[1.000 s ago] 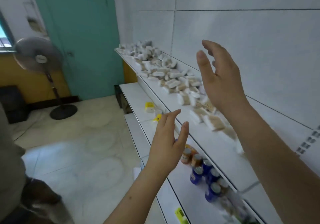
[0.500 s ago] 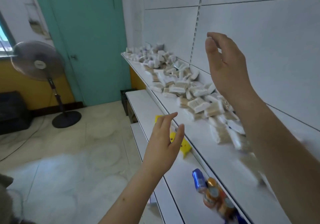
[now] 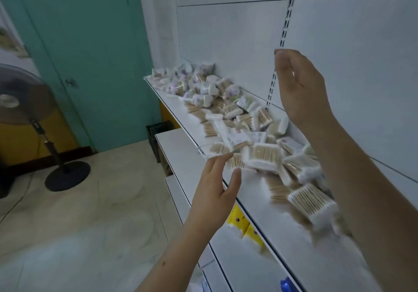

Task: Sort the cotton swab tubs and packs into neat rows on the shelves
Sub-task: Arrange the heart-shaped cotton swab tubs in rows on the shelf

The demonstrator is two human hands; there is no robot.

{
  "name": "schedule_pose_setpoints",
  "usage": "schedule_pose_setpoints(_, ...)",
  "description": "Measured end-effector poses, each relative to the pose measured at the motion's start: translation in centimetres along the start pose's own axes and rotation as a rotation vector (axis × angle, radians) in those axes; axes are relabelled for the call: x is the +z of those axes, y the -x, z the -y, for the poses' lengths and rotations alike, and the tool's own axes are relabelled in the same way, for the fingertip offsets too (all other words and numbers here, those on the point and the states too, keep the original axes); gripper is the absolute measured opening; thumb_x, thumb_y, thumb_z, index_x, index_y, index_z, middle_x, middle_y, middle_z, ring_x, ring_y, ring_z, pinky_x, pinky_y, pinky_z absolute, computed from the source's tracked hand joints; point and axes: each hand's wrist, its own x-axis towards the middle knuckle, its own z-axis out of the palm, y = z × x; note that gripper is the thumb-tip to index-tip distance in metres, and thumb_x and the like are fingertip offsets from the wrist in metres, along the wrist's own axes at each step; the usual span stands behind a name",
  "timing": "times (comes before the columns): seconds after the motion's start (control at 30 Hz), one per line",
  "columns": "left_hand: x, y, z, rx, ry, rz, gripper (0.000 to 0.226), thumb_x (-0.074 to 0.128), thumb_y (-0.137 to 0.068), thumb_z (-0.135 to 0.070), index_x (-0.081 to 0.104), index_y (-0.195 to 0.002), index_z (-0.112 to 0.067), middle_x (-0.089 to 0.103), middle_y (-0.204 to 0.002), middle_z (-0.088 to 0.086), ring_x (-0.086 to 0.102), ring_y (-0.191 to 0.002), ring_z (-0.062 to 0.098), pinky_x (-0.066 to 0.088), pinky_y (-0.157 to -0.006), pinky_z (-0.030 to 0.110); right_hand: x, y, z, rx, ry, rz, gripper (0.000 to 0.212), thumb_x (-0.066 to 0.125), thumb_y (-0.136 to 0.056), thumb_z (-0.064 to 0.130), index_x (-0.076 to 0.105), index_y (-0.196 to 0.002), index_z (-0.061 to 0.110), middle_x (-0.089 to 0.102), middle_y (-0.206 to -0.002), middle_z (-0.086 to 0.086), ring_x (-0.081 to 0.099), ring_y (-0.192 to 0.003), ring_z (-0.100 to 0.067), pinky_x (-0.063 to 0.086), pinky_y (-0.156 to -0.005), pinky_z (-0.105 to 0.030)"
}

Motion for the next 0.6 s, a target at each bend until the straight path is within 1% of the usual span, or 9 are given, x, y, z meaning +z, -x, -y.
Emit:
schedule_pose_setpoints(0.03, -0.4, -1.1, 0.7, 0.007, 0.002, 0.006, 0.043, 0.043, -0.101, -0.047, 0.045, -0.143, -0.035, 0.044, -0.136, -0.023, 0.041, -0.125, -0.01, 0.034, -0.097, 0.005, 1.0, -0.5, -0.3, 0.007, 0.01, -0.001, 0.044, 0.035, -0.107, 0.041, 0.054, -0.136, 0.016, 0.054, -0.131, 0.011, 0.043, -0.116, 0.004, 0.022, -0.089, 0.008)
schedule_pose_setpoints(0.1, -1.6, -4.0, 3.0, 0.032, 0.012, 0.042, 0.044, 0.043, -0.101, -0.047, 0.044, -0.144, -0.034, 0.044, -0.137, -0.022, 0.041, -0.125, -0.012, 0.035, -0.096, 0.004, 3.8, -2.2, -0.9, 0.034, 0.04, -0.013, 0.044, 0.034, -0.106, 0.043, 0.054, -0.137, 0.017, 0.054, -0.134, 0.01, 0.042, -0.117, 0.005, 0.02, -0.089, 0.009)
schedule_pose_setpoints(0.23, -4.6, -10.2, 8.0, 0.091, 0.049, 0.102, 0.045, 0.043, -0.101, -0.046, 0.045, -0.143, -0.031, 0.045, -0.136, -0.019, 0.041, -0.112, -0.022, 0.034, -0.084, -0.002, 9.4, -5.4, -1.3, 0.108, 0.073, -0.052, 0.044, 0.035, -0.106, 0.045, 0.052, -0.138, 0.021, 0.05, -0.132, 0.016, 0.041, -0.119, 0.004, 0.021, -0.086, 0.009)
schedule_pose_setpoints(0.3, -6.5, -13.2, 10.3, 0.119, 0.051, 0.135, 0.045, 0.043, -0.101, -0.046, 0.045, -0.144, -0.031, 0.046, -0.135, -0.017, 0.043, -0.112, -0.019, 0.035, -0.084, -0.001, 12.1, -7.2, -1.1, 0.148, 0.091, -0.078, 0.042, 0.035, -0.106, 0.045, 0.052, -0.138, 0.024, 0.049, -0.129, 0.019, 0.041, -0.119, 0.005, 0.021, -0.086, 0.007)
schedule_pose_setpoints(0.37, -8.5, -16.3, 12.3, 0.137, 0.055, 0.164, 0.045, 0.043, -0.101, -0.045, 0.045, -0.143, -0.031, 0.046, -0.135, -0.016, 0.044, -0.111, -0.017, 0.036, -0.085, 0.0, 14.6, -9.0, -0.9, 0.182, 0.117, -0.101, 0.043, 0.035, -0.105, 0.047, 0.052, -0.138, 0.024, 0.05, -0.134, 0.017, 0.041, -0.12, 0.004, 0.022, -0.087, 0.004)
schedule_pose_setpoints(0.47, -10.9, -20.9, 14.6, 0.161, 0.077, 0.207, 0.045, 0.044, -0.101, -0.044, 0.047, -0.143, -0.027, 0.046, -0.134, -0.015, 0.048, -0.098, -0.019, 0.038, -0.081, 0.001, 17.7, -11.1, -1.2, 0.22, 0.178, -0.129, 0.046, 0.034, -0.105, 0.049, 0.05, -0.139, 0.023, 0.05, -0.142, 0.01, 0.042, -0.122, 0.003, 0.021, -0.086, 0.004)
schedule_pose_setpoints(0.53, -11.5, -23.6, 15.9, 0.177, 0.086, 0.223, 0.046, 0.044, -0.1, -0.046, 0.047, -0.143, -0.028, 0.047, -0.135, -0.014, 0.05, -0.102, -0.013, 0.037, -0.081, 0.0, 19.2, -12.0, -1.7, 0.26, 0.207, -0.147, 0.046, 0.034, -0.105, 0.049, 0.05, -0.139, 0.023, 0.05, -0.142, 0.009, 0.042, -0.121, 0.002, 0.021, -0.085, 0.005)
schedule_pose_setpoints(0.6, -11.6, -25.8, 17.1, 0.179, 0.117, 0.235, 0.047, 0.043, -0.1, -0.048, 0.047, -0.142, -0.029, 0.047, -0.136, -0.014, 0.048, -0.105, -0.015, 0.036, -0.084, 0.001, 20.6, -12.9, -2.3, 0.29, 0.235, -0.152, 0.048, 0.034, -0.104, 0.05, 0.05, -0.139, 0.021, 0.051, -0.142, 0.007, 0.045, -0.125, -0.002, 0.025, -0.09, 0.0)
